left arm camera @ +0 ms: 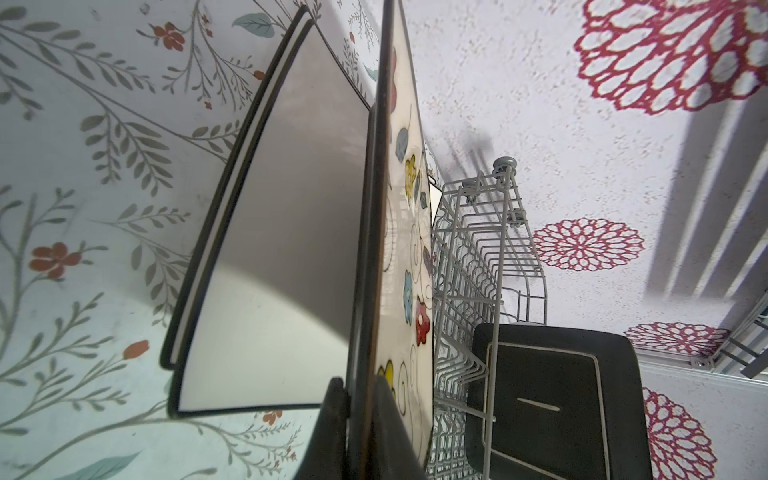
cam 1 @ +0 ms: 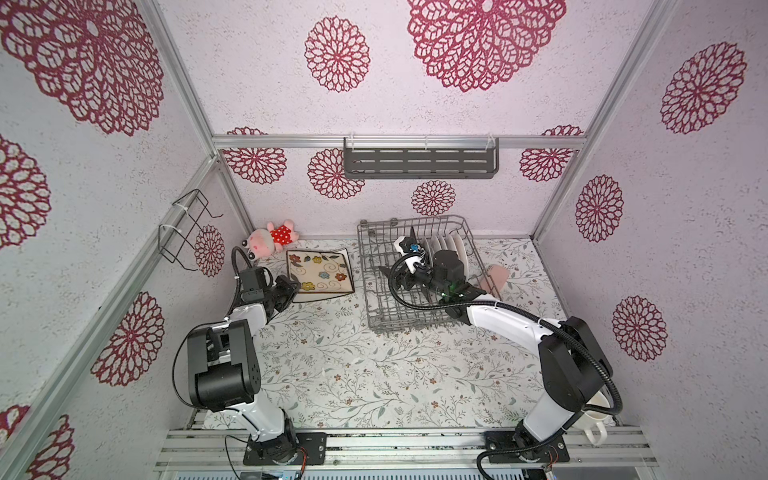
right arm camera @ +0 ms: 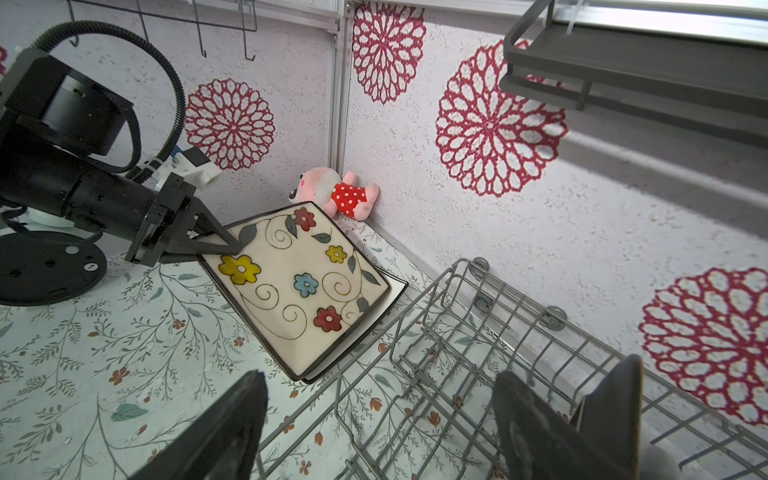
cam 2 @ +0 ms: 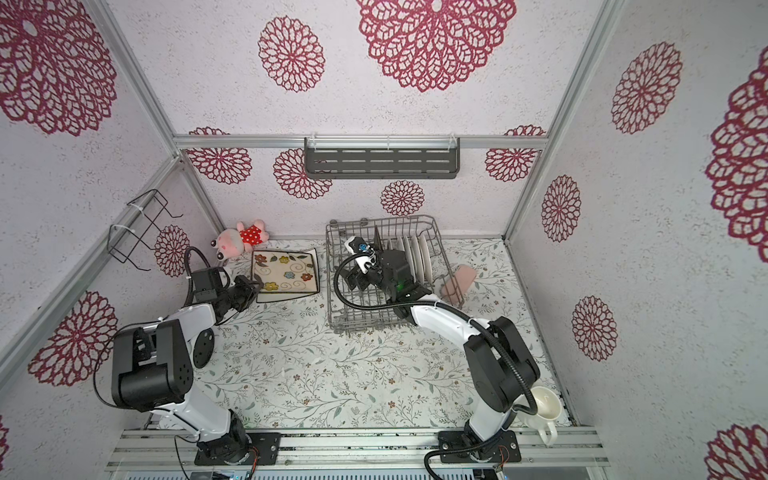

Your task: Unload the plates from the dish rack

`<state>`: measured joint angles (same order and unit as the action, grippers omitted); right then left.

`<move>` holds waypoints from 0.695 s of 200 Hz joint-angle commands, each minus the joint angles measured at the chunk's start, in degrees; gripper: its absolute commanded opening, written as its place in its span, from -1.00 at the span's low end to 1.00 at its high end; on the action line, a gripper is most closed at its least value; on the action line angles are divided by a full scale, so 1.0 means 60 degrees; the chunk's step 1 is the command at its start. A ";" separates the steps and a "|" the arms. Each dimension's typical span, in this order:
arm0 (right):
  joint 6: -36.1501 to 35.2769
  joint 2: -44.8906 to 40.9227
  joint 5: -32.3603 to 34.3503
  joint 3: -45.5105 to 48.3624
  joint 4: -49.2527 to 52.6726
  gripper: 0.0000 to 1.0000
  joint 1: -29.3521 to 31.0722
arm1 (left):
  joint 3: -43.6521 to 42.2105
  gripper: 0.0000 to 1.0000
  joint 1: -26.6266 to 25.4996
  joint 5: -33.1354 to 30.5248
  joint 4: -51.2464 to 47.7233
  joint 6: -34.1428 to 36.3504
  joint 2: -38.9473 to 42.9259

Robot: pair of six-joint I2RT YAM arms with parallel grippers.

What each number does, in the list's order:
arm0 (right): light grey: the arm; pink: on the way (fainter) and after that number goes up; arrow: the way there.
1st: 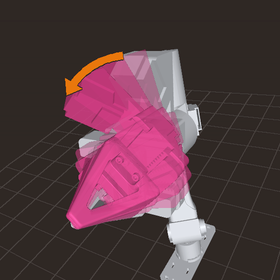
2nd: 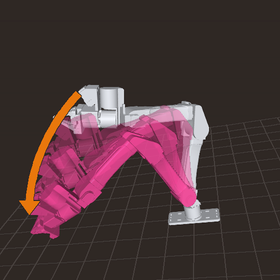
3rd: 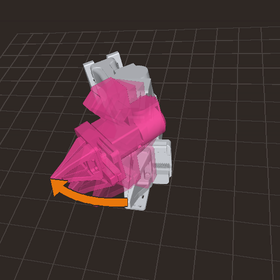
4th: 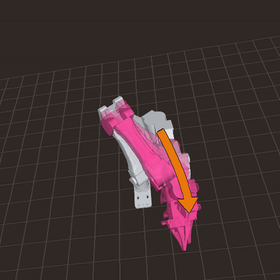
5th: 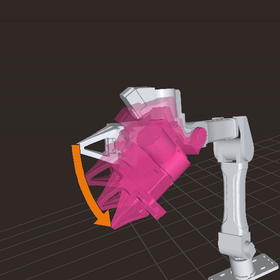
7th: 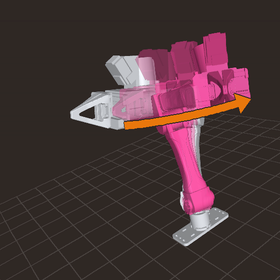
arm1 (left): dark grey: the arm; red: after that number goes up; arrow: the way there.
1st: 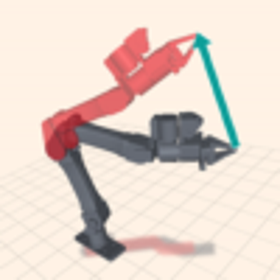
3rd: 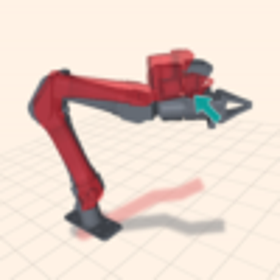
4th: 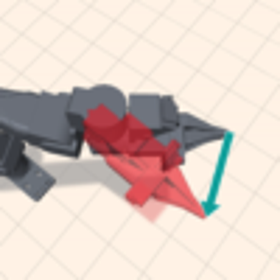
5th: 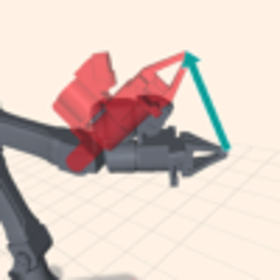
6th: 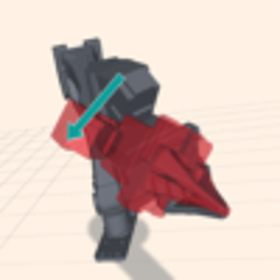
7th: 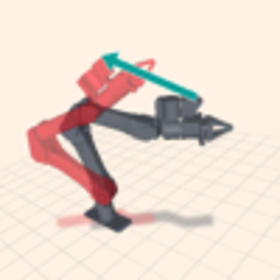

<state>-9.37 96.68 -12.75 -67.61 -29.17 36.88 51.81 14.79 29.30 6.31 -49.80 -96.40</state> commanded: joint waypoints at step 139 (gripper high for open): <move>0.0084 0.0538 -0.0390 -0.0792 -0.0284 0.78 -0.0171 | 0.0573 -0.67 0.0154 0.0892 0.1673 -0.0224 -0.0470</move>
<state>-9.39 99.85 -13.85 -70.35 -29.23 36.45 52.51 15.42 31.83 10.00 -51.13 -100.03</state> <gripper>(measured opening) 0.892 0.147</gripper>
